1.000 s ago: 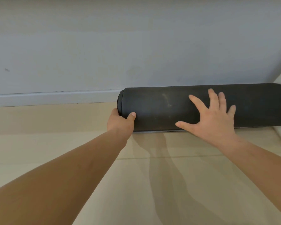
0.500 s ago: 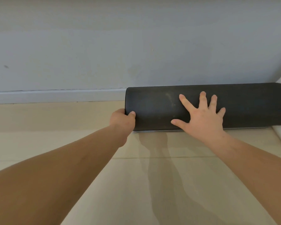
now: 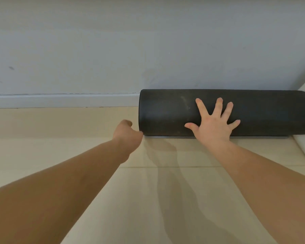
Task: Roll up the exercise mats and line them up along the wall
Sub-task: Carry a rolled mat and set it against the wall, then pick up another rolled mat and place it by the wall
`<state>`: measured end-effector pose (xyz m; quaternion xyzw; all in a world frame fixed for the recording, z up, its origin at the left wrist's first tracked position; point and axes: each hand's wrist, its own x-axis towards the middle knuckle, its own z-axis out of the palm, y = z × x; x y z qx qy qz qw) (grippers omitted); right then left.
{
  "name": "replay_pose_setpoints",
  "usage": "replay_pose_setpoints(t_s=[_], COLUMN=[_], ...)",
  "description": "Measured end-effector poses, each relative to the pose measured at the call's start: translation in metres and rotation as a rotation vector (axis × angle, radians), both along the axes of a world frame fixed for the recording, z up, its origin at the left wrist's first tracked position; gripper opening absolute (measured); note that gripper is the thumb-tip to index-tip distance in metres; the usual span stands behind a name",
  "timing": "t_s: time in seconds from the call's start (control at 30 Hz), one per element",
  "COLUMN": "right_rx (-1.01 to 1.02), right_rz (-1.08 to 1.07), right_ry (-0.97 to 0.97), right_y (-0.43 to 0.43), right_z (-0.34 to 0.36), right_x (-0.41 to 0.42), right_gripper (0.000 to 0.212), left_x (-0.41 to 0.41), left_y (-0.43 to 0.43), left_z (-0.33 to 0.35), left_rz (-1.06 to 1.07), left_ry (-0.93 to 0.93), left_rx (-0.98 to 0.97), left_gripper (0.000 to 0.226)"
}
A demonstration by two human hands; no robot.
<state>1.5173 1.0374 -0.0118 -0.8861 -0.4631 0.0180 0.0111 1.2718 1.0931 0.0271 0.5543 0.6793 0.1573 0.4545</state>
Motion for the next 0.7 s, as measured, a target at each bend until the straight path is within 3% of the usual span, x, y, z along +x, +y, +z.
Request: replay_pose_setpoints(t_s=[0.2, 0.37, 0.57, 0.7], right_rx=[0.021, 0.1, -0.26, -0.292], right_rz=[-0.056, 0.177, 0.466, 0.633], right_ry=[0.05, 0.028, 0.239, 0.209], right_y=[-0.007, -0.026, -0.023, -0.028], right_z=[0.026, 0.044, 0.1, 0.131], right_x=[-0.029, -0.115, -0.254, -0.357], right_gripper=[0.091, 0.067, 0.036, 0.035], left_x=[-0.066, -0.117, -0.202, -0.295], left_y=[-0.066, -0.089, -0.112, -0.134], left_z=[-0.002, 0.018, 0.057, 0.079], left_rz=[-0.141, -0.167, -0.207, -0.222], left_ry=[0.016, 0.005, -0.048, -0.018], left_rx=[-0.078, -0.074, -0.031, -0.011], left_gripper=[0.064, 0.061, 0.056, 0.058])
